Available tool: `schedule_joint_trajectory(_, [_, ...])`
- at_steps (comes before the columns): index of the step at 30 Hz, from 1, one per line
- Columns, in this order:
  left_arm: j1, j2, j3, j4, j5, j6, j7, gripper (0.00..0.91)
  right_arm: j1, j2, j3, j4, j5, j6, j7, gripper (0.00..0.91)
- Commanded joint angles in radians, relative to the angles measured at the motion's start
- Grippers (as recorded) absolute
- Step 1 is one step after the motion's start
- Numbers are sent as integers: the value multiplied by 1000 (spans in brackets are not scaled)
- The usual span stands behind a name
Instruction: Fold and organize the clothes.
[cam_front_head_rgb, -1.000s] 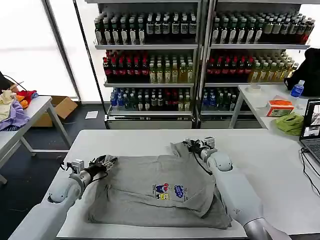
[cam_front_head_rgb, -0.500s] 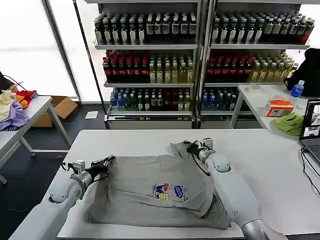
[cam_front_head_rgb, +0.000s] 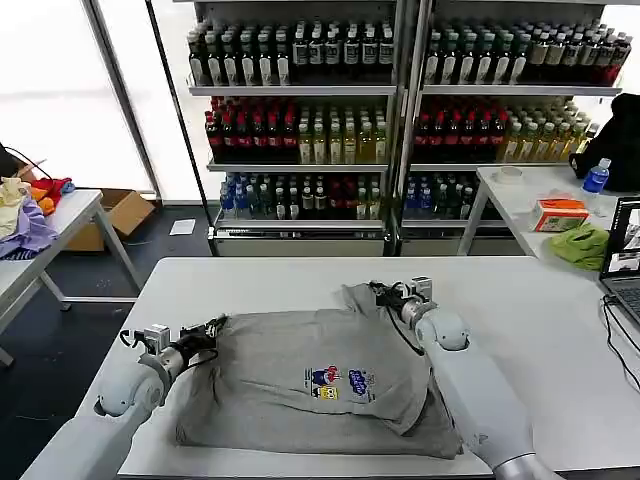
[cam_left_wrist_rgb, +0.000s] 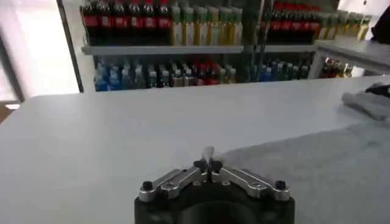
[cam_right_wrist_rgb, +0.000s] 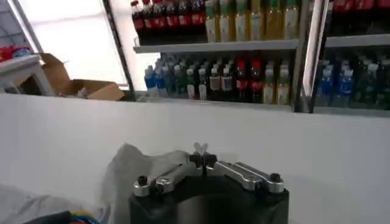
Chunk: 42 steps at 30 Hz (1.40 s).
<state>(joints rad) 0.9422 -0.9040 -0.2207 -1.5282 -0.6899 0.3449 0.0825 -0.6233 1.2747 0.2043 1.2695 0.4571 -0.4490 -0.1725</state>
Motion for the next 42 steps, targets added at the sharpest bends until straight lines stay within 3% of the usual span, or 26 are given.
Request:
schedule_joint_trajectory(1, [84, 10, -73, -165, 0, -61, -62, 10, -113, -80, 59, 291, 85, -10, 22, 0])
schedule_joint_trajectory(8, [198, 24, -152, -312, -1, -55, -85, 10, -276, -164, 137, 506, 147, -19, 46, 0])
schedule_joint_trajectory(15, [330, 38, -238, -424, 15, -47, -92, 10, -534, -226, 301, 689, 220, -17, 61, 0])
schedule_joint_trajectory(24, [521, 16, -319, -495, 83, -68, -79, 10, -800, -229, 452, 799, 260, -9, 66, 0])
schedule_joint_trajectory(28, [601, 10, -344, -505, 118, -87, -66, 10, -894, -201, 462, 845, 249, -8, 70, 0])
schedule_joint_trajectory(33, [695, -20, -357, -515, 180, -111, -43, 10, -1005, -163, 444, 869, 169, 1, 63, 0])
schedule_joint_trajectory(42, [757, -65, -380, -514, 230, -129, -45, 10, -1059, -133, 444, 891, 137, 28, 64, 0])
